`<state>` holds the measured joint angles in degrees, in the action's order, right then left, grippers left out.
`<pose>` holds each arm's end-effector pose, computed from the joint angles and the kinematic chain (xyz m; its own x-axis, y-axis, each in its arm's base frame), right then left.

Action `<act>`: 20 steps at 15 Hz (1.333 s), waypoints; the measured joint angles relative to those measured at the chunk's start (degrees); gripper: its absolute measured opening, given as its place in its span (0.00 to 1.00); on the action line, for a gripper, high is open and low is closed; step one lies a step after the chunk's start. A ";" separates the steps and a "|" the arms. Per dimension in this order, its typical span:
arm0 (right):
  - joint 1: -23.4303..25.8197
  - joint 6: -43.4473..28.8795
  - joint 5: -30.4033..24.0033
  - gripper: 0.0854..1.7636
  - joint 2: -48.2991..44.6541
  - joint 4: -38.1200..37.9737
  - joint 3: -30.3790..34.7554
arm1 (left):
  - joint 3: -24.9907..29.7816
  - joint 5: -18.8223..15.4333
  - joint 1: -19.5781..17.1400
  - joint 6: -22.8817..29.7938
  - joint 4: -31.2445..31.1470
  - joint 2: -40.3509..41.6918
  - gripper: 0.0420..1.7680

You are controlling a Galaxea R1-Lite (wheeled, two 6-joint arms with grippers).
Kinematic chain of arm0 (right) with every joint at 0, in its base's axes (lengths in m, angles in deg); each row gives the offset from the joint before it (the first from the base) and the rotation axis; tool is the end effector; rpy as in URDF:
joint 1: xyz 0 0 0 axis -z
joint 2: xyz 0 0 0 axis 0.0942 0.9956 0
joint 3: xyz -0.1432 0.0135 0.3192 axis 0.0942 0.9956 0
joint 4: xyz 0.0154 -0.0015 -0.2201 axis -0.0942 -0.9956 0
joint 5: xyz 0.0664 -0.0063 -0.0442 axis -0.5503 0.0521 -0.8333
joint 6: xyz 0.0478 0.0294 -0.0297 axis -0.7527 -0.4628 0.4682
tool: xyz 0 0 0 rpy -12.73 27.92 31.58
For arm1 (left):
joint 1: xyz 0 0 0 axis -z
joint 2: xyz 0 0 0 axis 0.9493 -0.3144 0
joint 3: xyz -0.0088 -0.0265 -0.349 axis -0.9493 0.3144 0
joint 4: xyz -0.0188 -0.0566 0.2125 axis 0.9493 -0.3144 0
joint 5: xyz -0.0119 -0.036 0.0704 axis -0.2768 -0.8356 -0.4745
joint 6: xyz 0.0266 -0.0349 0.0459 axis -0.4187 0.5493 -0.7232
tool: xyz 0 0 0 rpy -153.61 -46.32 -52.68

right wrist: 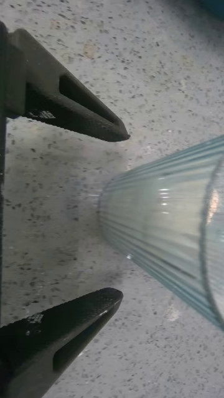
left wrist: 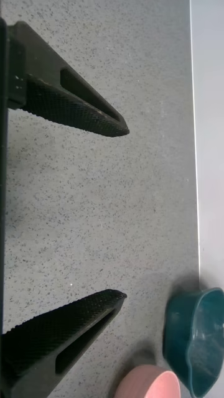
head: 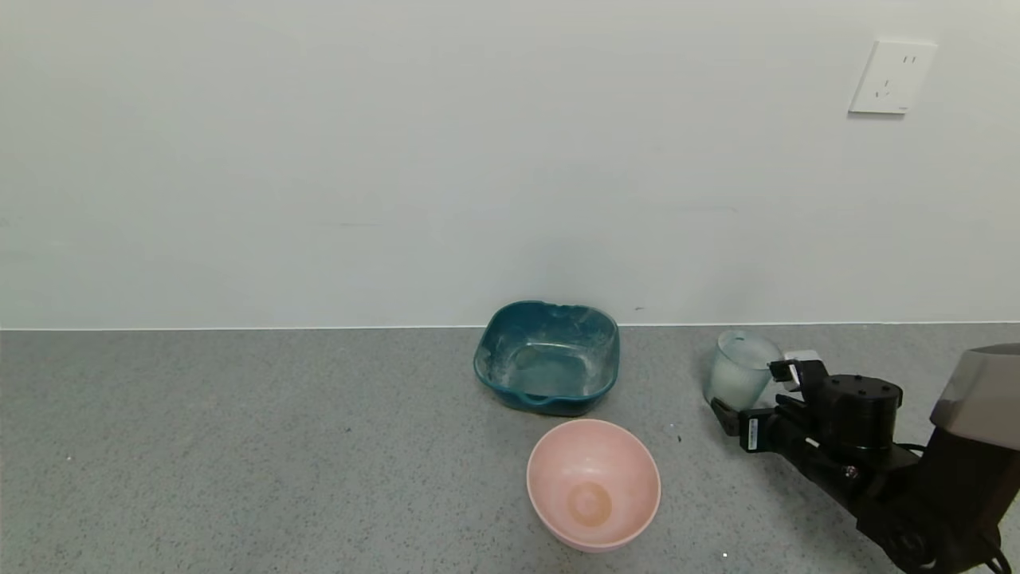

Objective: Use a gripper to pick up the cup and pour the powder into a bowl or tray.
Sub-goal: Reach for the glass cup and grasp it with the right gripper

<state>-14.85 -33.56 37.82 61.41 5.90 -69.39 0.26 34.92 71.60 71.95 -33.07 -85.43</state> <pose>0.3879 0.0580 0.0151 0.9405 0.0557 -0.3352 -0.0627 0.9980 -0.0104 0.0008 0.0002 0.0744 1.0000 0.0040 -0.0076 -0.0039 0.9998 0.0183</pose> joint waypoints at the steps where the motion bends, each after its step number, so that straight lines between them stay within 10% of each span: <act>1: 0.06 0.02 0.02 0.97 0.50 0.05 -0.82 | 0.00 0.00 0.00 0.00 0.00 0.00 1.00; 20: 0.74 1.62 0.46 0.97 6.40 0.09 -12.64 | 0.00 0.00 0.00 0.00 0.00 0.00 1.00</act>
<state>-14.11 -31.94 38.29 67.81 5.99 -82.03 0.26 34.92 71.60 71.95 -33.07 -85.43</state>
